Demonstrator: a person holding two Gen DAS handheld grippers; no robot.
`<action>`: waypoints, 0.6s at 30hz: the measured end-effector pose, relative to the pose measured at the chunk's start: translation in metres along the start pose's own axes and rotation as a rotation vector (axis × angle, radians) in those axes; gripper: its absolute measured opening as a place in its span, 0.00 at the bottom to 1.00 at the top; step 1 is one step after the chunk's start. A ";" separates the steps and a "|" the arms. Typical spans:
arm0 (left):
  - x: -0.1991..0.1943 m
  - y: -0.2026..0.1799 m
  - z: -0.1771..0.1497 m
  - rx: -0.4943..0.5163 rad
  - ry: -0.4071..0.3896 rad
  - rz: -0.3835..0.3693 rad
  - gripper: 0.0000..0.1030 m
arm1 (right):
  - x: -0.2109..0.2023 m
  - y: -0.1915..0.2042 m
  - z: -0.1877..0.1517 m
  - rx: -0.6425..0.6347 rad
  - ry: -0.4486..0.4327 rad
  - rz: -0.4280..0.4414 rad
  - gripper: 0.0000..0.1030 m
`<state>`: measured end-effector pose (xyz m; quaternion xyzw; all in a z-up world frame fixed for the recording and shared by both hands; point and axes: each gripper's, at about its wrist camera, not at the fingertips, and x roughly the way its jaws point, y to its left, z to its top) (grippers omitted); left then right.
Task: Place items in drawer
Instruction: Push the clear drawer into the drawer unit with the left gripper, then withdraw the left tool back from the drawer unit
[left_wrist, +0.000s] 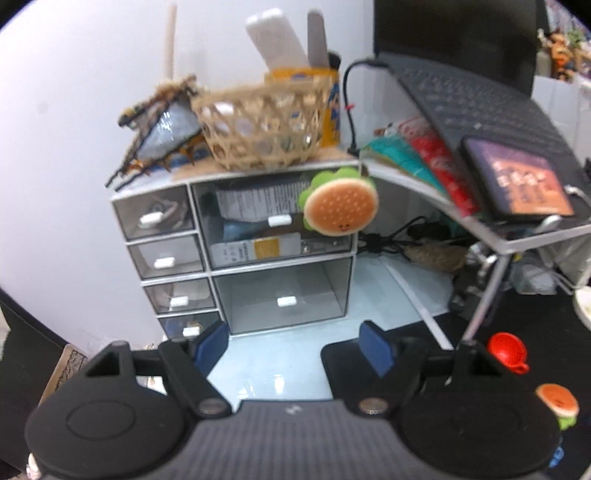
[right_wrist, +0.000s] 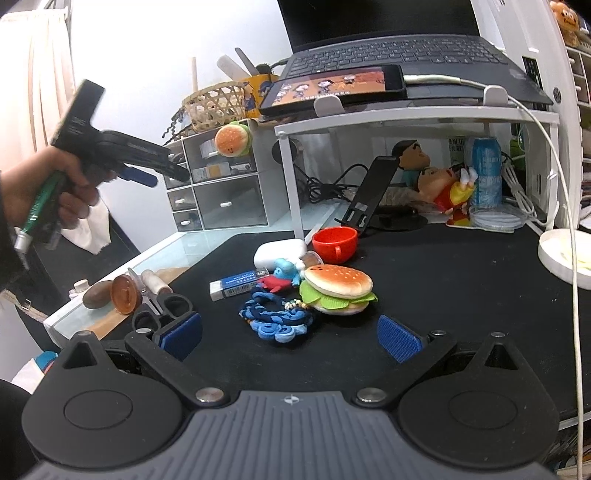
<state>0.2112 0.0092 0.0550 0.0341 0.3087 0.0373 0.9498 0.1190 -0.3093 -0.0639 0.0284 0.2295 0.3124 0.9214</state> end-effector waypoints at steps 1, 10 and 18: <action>-0.008 0.001 -0.001 0.001 -0.007 -0.006 0.78 | -0.001 0.000 0.000 -0.002 -0.002 -0.001 1.00; -0.061 0.010 -0.026 -0.013 -0.029 -0.088 0.78 | -0.010 0.013 0.005 -0.032 -0.015 -0.013 1.00; -0.099 0.007 -0.059 -0.041 -0.072 -0.115 0.78 | -0.014 0.023 0.009 -0.060 -0.019 -0.024 1.00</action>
